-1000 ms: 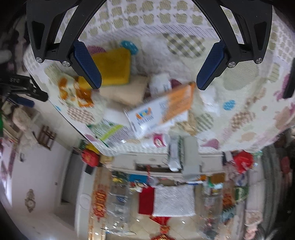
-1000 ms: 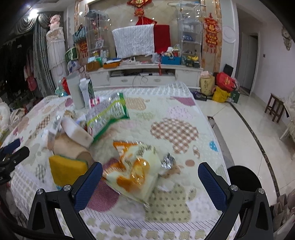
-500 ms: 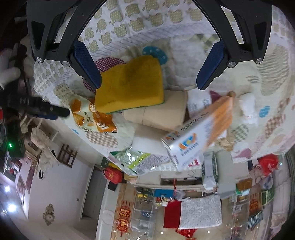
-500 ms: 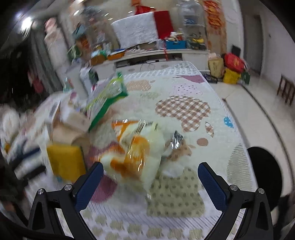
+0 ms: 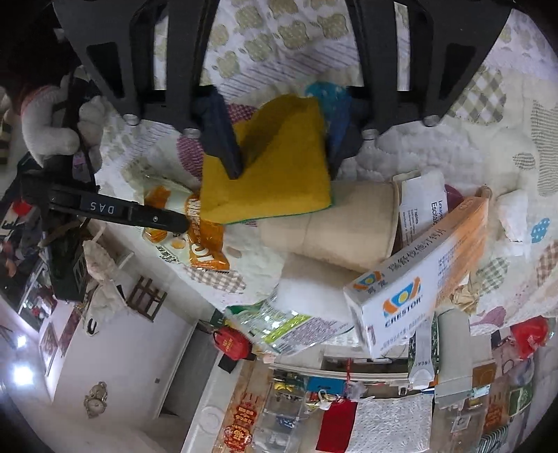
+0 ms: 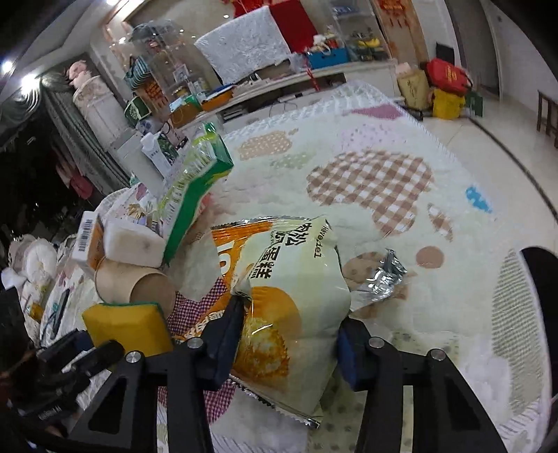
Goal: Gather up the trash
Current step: 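Carry the sponge and snack bag over the black trash bin with both tools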
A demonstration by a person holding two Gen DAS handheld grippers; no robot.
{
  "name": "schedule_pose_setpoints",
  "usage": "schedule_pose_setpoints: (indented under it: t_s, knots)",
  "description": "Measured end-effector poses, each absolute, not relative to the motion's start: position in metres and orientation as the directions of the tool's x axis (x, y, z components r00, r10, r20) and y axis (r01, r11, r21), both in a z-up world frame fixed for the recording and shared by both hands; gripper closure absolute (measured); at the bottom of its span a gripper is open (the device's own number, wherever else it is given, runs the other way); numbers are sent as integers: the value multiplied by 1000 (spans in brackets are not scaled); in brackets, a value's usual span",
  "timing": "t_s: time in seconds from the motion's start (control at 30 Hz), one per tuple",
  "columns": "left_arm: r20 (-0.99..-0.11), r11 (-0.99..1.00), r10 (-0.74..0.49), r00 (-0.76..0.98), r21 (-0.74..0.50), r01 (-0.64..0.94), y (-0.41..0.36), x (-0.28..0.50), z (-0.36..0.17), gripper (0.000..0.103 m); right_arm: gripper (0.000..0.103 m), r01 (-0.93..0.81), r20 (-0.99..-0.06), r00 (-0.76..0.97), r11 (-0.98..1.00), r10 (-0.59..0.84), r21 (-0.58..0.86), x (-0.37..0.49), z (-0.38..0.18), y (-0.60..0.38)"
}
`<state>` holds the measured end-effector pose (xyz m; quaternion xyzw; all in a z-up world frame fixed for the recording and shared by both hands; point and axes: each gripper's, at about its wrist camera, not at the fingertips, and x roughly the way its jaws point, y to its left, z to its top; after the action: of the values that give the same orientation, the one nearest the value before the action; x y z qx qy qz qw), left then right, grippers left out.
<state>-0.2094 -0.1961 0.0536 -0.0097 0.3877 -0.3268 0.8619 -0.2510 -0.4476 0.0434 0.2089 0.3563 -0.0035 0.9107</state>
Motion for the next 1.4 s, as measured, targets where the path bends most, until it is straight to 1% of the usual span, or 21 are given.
schedule_pose_setpoints:
  t_s: [0.1,0.2,0.4,0.57,0.83,1.17,1.4]
  knots:
    - [-650,773,-584,486,-261,579,-197,-218,68,66,62,146,-610,784,922,113,358,-267,59,-450]
    - [-636,758,-598,488,-249,603,-208,-224,79,67,62,165,-579,813,933,54,319,-282,74,-454]
    - [-636,729,-616,465,-237,643,-244,-225,91,67,62,227,-568,822,935,-35,271,-306,84,-475]
    - [-649,701,-629,428,-234,674,-284,-221,94,67,62,307,-581,805,920,-116,242,-327,83,-510]
    - [-671,639,-650,358,-227,735,-372,-226,92,67,62,425,-611,759,881,-224,206,-365,72,-570]
    - [-696,566,-659,286,-208,798,-470,-233,88,67,62,520,-637,724,817,-266,249,-414,55,-639]
    - [-717,564,-639,277,-193,803,-519,-227,77,67,62,563,-666,694,783,-275,263,-424,36,-667]
